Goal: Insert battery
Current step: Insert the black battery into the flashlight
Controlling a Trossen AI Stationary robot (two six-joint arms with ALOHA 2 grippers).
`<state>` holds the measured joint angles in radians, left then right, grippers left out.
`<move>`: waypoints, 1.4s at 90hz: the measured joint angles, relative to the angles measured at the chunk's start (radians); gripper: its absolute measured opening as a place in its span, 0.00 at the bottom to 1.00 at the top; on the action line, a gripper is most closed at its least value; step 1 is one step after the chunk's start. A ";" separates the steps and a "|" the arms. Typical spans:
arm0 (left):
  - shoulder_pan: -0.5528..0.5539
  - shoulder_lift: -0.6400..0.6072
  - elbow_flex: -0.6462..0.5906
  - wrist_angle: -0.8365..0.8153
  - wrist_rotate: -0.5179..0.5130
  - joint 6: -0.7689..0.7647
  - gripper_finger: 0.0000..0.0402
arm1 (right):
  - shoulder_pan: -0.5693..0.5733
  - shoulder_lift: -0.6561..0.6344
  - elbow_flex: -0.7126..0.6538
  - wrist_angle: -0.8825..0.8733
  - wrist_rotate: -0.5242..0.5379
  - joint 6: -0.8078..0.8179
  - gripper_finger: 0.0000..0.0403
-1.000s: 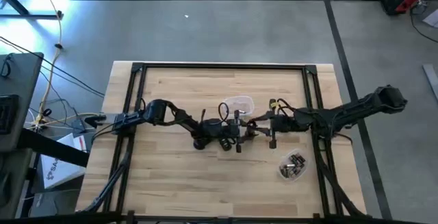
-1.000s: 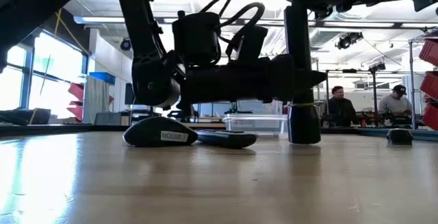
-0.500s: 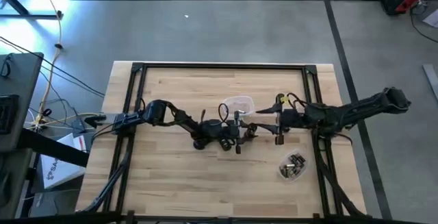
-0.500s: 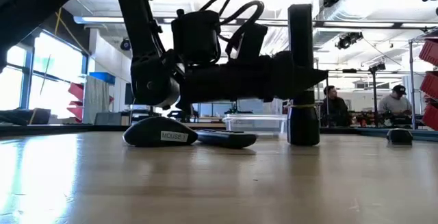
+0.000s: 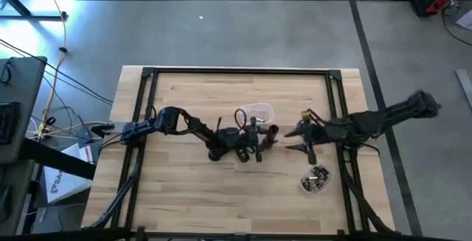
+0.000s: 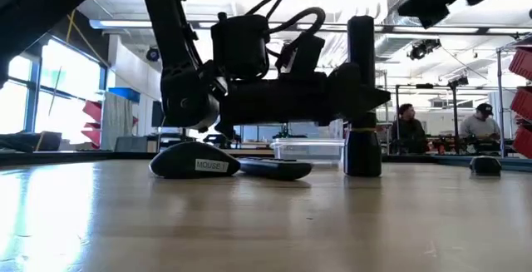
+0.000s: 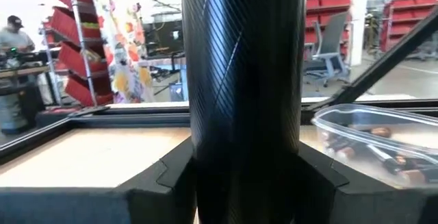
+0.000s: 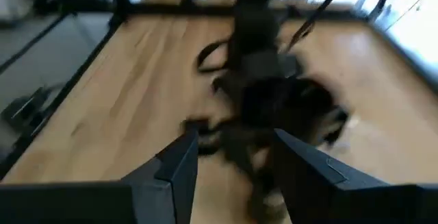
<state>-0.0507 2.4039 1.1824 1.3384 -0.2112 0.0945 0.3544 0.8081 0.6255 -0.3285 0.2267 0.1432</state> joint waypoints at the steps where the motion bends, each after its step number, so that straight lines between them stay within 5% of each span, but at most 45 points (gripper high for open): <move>1: 0.000 0.000 0.000 -0.001 -0.005 0.000 0.38 | 0.007 0.002 0.008 -0.018 0.000 0.008 0.37; 27: 0.002 -0.001 0.001 -0.020 -0.090 -0.002 0.38 | 0.205 0.010 0.121 -0.429 -0.024 0.441 0.37; 68: 0.004 0.004 -0.002 -0.107 -0.101 -0.074 0.39 | 0.445 0.152 -0.030 -0.578 -0.091 1.088 0.37; 86: 0.004 0.003 -0.002 -0.135 -0.117 -0.090 0.41 | 0.445 0.232 -0.083 -0.492 -0.170 1.151 0.37; 126: 0.004 0.003 -0.001 -0.137 -0.118 -0.068 0.41 | 0.445 0.422 -0.111 -0.374 -0.163 1.142 0.37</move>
<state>-0.0463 2.4073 1.1812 1.2018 -0.3290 0.0264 0.7994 1.2304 0.5144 -0.7025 0.0639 1.2854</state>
